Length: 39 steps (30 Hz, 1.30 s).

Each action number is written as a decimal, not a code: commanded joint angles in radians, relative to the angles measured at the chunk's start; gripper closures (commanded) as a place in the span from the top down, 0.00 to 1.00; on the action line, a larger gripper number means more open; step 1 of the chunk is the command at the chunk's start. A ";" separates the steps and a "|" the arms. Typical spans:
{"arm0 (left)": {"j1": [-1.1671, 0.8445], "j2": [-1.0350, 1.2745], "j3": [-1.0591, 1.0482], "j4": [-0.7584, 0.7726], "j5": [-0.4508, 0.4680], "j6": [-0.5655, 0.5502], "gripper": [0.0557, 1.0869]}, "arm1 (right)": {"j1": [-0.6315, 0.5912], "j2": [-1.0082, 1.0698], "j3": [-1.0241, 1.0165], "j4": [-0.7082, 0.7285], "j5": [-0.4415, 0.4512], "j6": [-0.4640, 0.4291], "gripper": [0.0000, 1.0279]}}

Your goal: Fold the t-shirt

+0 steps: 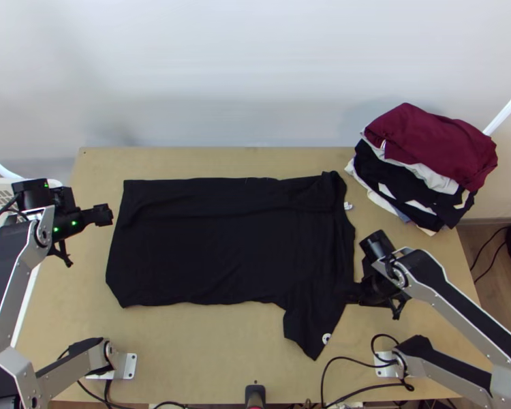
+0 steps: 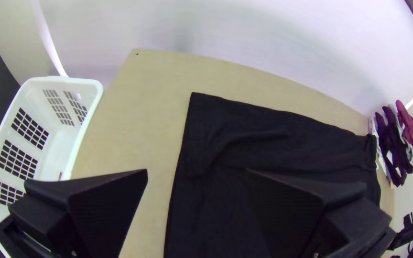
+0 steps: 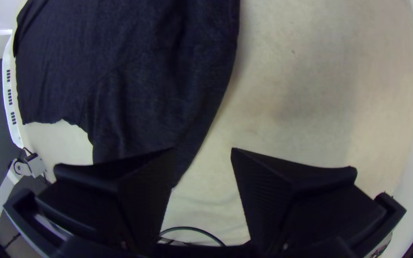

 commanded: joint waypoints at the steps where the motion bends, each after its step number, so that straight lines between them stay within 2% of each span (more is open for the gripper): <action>1: -0.004 -0.025 -0.023 -0.014 0.007 0.011 0.95 | 0.015 0.028 -0.045 0.031 -0.007 0.030 0.46; 15: -0.005 -0.039 -0.021 -0.042 -0.002 0.012 0.95 | 0.092 0.150 -0.062 0.143 -0.012 0.042 0.46; 21: -0.004 -0.039 -0.029 -0.077 -0.003 0.070 0.95 | 0.108 0.190 -0.080 0.169 -0.017 0.042 0.46; 25: -0.010 -0.041 -0.040 -0.155 0.000 0.196 0.95 | 0.119 0.198 -0.095 0.181 -0.017 0.034 0.44; 28: -0.020 -0.059 -0.076 -0.218 0.001 0.340 0.95 | 0.139 0.192 -0.098 0.201 -0.015 0.024 0.15; 30: -0.020 -0.084 -0.113 -0.281 0.001 0.469 0.95 | 0.144 0.186 -0.100 0.206 -0.015 0.019 0.05; 35: 0.018 -0.113 -0.161 -0.416 -0.003 0.692 0.95 | 0.145 0.169 -0.100 0.215 -0.014 0.014 0.03; 39: 0.049 -0.085 -0.162 -0.511 -0.003 0.774 0.95 | 0.145 0.167 -0.105 0.224 -0.014 0.014 0.03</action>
